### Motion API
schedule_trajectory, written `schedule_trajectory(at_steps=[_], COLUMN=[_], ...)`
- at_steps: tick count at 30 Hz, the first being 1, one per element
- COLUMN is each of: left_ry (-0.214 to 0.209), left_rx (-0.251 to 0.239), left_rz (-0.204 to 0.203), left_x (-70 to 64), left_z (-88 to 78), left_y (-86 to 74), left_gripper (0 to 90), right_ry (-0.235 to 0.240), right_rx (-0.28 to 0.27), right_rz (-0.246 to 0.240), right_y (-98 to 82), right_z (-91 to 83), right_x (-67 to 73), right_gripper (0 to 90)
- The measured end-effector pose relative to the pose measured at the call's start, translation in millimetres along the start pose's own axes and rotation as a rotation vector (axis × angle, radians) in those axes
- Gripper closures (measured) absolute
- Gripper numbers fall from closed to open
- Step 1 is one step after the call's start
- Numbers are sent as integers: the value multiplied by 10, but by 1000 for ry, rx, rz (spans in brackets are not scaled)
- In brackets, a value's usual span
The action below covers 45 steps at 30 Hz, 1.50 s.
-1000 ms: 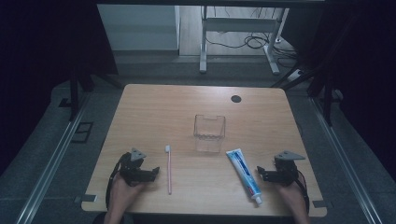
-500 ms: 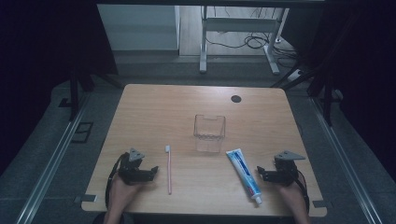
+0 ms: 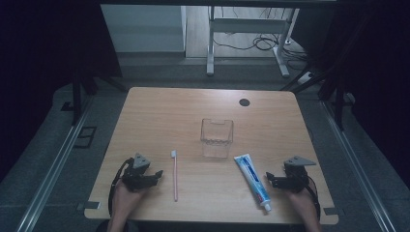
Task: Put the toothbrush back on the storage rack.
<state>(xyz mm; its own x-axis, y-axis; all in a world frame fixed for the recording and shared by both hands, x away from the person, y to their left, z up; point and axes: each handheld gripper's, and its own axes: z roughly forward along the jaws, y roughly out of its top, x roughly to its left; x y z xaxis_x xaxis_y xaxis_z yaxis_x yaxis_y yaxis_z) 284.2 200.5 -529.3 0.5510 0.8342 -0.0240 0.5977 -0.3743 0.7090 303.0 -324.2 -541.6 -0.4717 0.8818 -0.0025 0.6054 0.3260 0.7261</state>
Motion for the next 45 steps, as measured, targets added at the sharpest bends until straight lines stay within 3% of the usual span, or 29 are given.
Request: schedule_trajectory(at_steps=[12,22,26,33,45], left_ry=[-60,-156,-194,-224,-264], left_rx=[-4,-6,0,28,89], left_rz=[20,46,66,112,142], left_x=[-102,-252,-345,-507,-608], left_z=[-73,-81,-54,34,141], left_y=[67,137,168,192,170], left_gripper=[717,884,893,894,894], right_ry=[1,1,1,1,1], right_rx=[1,0,0,0,1], right_rz=[2,2,2,2,2], right_y=[1,1,0,0,1], right_z=[-1,0,0,0,0], right_x=[1,1,1,1,1], right_gripper=[124,124,123,124,124])
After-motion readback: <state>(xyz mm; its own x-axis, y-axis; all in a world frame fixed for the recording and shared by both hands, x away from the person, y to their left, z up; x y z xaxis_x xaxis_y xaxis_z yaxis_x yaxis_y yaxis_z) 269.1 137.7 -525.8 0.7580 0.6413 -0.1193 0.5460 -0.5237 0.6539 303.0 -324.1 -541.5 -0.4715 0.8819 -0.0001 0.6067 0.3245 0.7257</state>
